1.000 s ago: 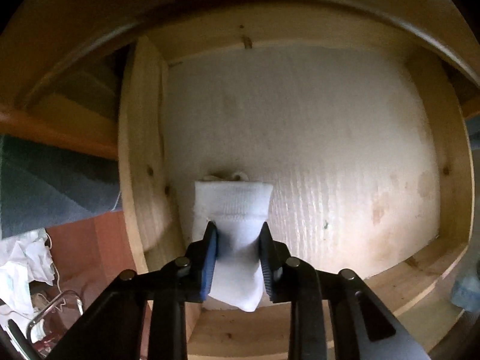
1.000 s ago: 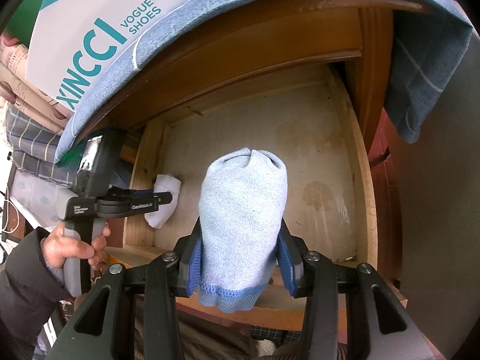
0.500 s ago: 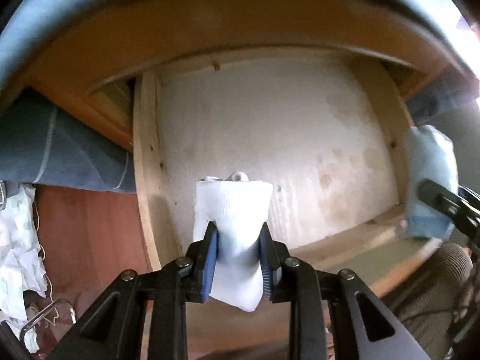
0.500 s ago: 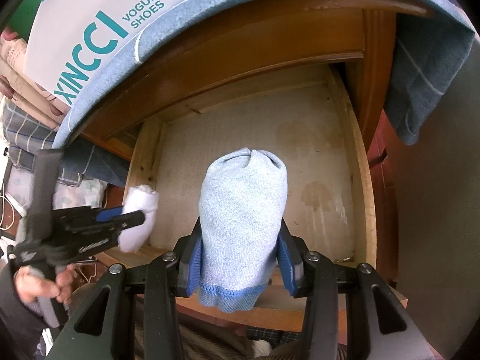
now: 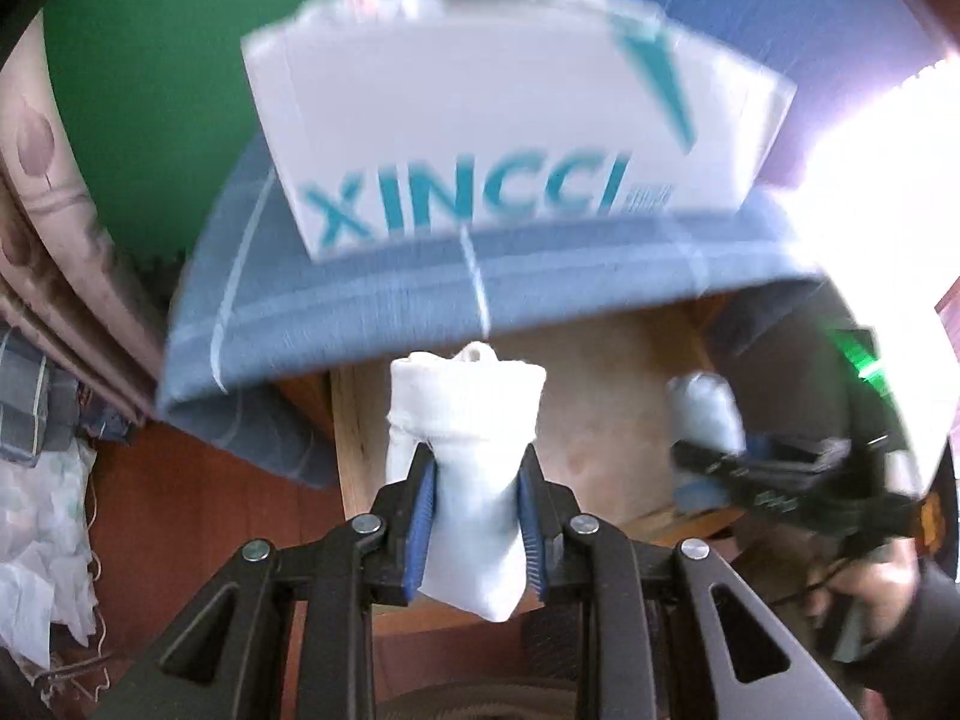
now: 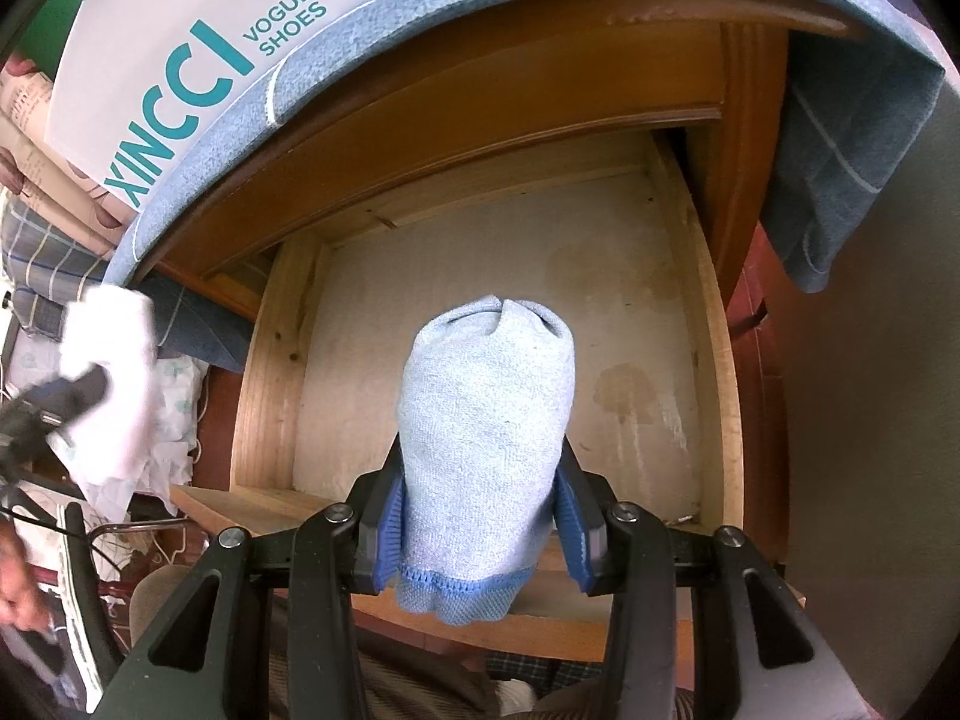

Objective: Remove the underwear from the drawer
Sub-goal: 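Carry the white sock into the white box and open the left tool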

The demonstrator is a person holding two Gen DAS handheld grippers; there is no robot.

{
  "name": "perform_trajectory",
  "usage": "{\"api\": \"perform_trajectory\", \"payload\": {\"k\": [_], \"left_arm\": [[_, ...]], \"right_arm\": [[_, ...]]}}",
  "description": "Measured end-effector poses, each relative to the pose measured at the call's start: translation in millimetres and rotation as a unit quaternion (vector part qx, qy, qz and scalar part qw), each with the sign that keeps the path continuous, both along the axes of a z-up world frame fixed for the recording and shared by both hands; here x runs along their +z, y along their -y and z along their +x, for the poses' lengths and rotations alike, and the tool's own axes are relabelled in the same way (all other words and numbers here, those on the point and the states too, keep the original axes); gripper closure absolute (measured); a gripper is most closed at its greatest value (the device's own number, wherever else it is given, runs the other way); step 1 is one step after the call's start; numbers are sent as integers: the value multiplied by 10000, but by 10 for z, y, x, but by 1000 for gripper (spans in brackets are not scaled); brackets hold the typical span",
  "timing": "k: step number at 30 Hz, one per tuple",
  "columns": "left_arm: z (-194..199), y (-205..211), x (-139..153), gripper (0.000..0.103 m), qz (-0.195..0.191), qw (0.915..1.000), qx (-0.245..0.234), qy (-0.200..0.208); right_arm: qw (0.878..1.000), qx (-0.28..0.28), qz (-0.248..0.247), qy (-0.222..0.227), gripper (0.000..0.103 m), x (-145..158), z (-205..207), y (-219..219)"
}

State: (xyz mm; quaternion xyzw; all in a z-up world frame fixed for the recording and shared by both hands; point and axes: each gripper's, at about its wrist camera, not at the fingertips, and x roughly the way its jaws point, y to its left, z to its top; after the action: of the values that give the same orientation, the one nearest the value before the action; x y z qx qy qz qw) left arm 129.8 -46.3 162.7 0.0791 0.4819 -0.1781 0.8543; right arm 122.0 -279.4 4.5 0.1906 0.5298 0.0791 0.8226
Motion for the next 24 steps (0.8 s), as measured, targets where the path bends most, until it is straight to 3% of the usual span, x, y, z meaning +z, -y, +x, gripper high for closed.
{"api": "perform_trajectory", "payload": {"k": [8, 12, 17, 24], "left_arm": [[20, -9, 968, 77, -473, 9952, -73, 849], [239, 53, 1368, 77, -356, 9906, -35, 1323], [674, 159, 1427, 77, -217, 9901, 177, 1378], [1183, 298, 1132, 77, -229, 9935, 309, 1071]], "right_arm": [[10000, 13, -24, 23, 62, 22, -17, -2], [10000, 8, -53, 24, 62, 26, -15, 7], [9999, 6, -125, 27, 62, 37, -16, 5], [9999, 2, -173, 1, 62, 37, -14, 19]]}}
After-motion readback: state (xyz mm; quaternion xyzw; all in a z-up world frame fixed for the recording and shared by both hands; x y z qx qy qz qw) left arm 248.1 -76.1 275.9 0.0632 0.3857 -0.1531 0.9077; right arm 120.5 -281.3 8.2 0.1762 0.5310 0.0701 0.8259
